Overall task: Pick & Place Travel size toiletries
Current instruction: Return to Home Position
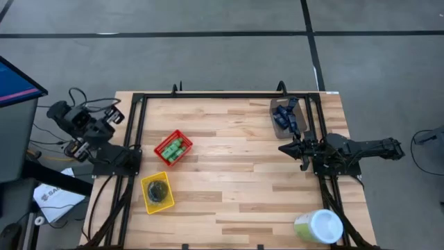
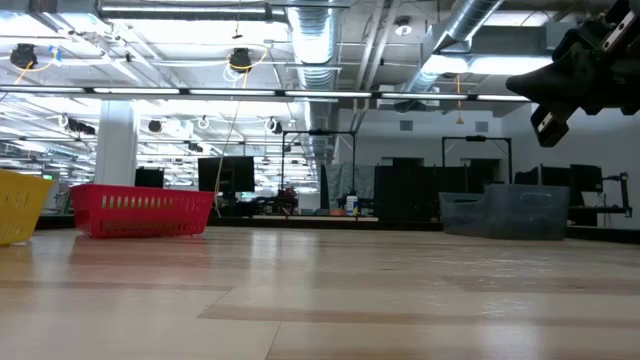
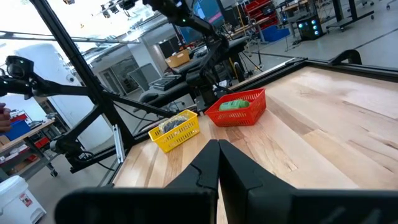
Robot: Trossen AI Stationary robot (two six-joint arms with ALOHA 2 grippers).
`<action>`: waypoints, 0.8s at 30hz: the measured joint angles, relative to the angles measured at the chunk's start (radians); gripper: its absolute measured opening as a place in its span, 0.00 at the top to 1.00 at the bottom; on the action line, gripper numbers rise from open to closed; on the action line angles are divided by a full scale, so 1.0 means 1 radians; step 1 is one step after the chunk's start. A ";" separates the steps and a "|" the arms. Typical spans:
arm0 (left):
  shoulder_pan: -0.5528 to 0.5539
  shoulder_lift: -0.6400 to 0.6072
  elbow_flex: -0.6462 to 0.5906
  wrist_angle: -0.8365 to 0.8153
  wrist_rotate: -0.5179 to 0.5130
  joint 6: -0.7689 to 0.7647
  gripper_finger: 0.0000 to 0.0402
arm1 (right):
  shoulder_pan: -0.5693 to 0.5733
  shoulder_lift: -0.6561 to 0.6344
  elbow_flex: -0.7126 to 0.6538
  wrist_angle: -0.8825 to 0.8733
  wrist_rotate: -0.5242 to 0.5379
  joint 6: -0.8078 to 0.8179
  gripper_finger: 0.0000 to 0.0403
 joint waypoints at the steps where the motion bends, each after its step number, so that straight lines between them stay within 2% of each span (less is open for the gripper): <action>1: 0.000 -0.015 -0.019 0.003 0.016 0.000 0.98 | 0.000 0.000 0.000 0.000 0.000 0.000 1.00; 7: 0.000 -0.120 -0.164 0.080 0.137 0.000 0.99 | 0.000 0.000 0.000 0.000 0.000 0.000 1.00; 13: 0.000 -0.196 -0.336 0.173 0.143 0.021 0.99 | 0.000 0.000 0.000 0.000 0.000 0.000 1.00; 24: 0.000 -0.201 -0.562 0.397 0.135 0.050 0.99 | 0.000 0.000 0.000 0.000 0.000 0.000 1.00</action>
